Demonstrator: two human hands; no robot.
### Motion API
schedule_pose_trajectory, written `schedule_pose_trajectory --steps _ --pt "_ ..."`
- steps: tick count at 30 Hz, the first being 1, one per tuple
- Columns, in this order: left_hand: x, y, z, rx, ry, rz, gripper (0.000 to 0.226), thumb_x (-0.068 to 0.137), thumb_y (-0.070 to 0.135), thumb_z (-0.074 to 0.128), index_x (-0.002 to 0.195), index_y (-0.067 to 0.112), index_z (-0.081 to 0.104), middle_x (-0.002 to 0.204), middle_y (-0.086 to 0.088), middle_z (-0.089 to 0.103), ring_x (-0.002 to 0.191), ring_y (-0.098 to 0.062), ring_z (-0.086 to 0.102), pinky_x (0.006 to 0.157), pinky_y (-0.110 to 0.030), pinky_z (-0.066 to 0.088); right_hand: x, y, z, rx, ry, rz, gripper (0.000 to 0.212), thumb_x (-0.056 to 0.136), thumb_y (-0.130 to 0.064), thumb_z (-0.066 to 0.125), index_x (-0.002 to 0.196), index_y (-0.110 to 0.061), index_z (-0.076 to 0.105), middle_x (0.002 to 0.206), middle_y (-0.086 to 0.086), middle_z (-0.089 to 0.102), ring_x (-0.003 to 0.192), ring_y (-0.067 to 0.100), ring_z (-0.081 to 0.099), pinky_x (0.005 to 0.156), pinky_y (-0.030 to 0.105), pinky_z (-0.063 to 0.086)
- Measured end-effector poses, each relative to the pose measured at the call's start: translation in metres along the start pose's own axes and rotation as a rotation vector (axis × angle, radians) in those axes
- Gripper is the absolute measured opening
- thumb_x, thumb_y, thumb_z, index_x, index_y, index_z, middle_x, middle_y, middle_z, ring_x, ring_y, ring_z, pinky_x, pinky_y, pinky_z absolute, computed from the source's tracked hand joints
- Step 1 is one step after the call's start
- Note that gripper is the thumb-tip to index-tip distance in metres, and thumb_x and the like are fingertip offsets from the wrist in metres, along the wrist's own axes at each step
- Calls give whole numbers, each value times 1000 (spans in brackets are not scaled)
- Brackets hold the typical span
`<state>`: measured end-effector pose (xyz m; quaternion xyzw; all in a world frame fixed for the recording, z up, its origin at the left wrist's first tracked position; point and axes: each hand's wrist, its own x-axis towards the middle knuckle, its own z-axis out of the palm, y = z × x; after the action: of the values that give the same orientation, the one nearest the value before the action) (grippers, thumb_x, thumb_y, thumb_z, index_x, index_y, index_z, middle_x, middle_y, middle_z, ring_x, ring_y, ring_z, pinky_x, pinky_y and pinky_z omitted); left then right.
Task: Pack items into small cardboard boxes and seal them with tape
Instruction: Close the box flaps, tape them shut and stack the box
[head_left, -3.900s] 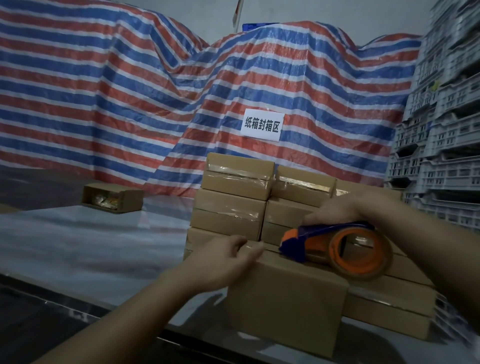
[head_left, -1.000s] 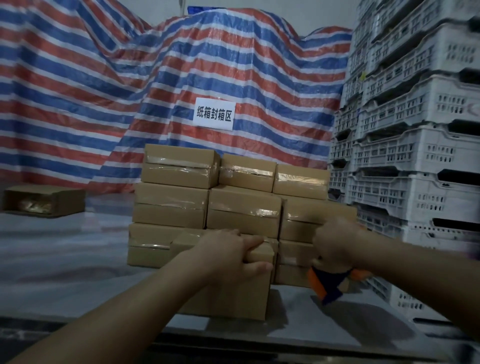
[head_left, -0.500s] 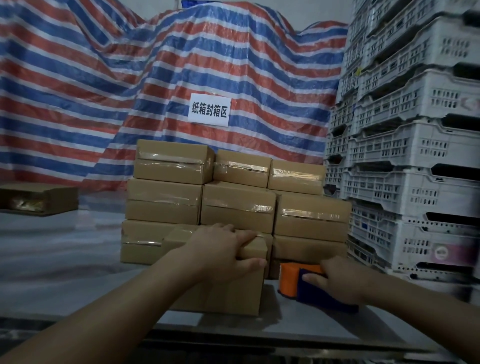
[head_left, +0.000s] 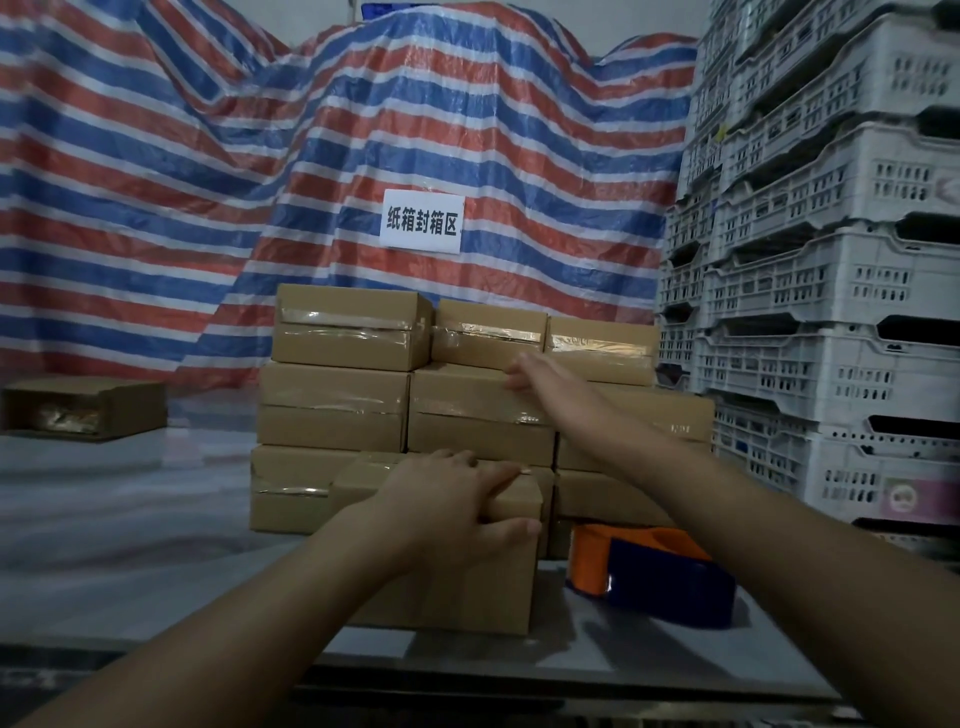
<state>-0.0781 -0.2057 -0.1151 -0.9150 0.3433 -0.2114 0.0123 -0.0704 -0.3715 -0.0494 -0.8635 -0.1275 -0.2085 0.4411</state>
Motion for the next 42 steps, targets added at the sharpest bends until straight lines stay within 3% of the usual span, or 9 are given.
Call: schedule_pose_trajectory --steps 4,9,14,17,22,26,30,39,42 --pt "-2 0 0 3 -1 -11 76 88 78 29 146 30 37 136 -4 53 120 -21 52 96 -38 46 6 16 42 120 -78 108 46 108 -47 25 136 -24 53 131 -5 56 124 13 46 87 27 37" --pt "-1 0 5 0 96 -52 68 83 82 33 112 23 51 110 -1 59 91 -14 51 78 -32 44 -23 42 53 408 118 71 36 108 -39 28 113 -35 63 135 -9 59 133 11 43 98 29 30" --pt "-3 -3 6 -234 163 -16 72 82 75 50 138 31 37 134 5 53 116 -7 52 91 -28 47 -59 64 68 570 155 115 36 105 -45 33 128 -37 60 135 -13 54 105 -8 56 73 17 48" --pt "-12 -9 -6 -632 298 -42 61 84 67 56 137 48 32 138 21 44 110 20 43 81 -6 39 -57 59 62 591 139 148 43 101 -56 28 129 -40 56 138 -10 54 119 8 55 90 33 49" --pt "-44 -44 -6 -704 560 -288 85 75 79 37 148 35 34 150 10 41 125 1 38 95 -25 38 -58 60 50 484 213 149 68 82 -76 20 136 -44 45 155 -7 38 144 22 32 112 43 26" --pt "-71 -61 22 -1006 380 -454 94 70 75 46 153 37 24 157 6 32 134 -12 40 98 -31 38 -85 77 55 349 71 174 81 74 -95 20 147 -61 19 160 -17 23 147 14 22 110 41 27" --pt "-83 -59 45 -1258 315 -457 82 71 66 54 147 45 32 141 10 48 105 7 49 78 -13 40 -104 79 71 248 -49 208 59 65 -89 35 112 -90 -1 163 -13 19 148 18 26 120 43 29" --pt "-82 -46 52 -1262 384 -535 58 77 65 45 133 49 39 105 31 49 90 11 46 68 -14 38 -106 76 74 257 -34 218 90 76 -76 34 154 -53 -4 156 -8 38 133 11 44 114 34 39" --pt "-80 -44 55 -1241 401 -569 42 83 60 48 121 44 49 102 26 56 89 7 52 66 -18 41 -106 77 77 265 -7 209 87 79 -72 35 157 -48 5 139 -16 47 109 -4 50 91 16 44"
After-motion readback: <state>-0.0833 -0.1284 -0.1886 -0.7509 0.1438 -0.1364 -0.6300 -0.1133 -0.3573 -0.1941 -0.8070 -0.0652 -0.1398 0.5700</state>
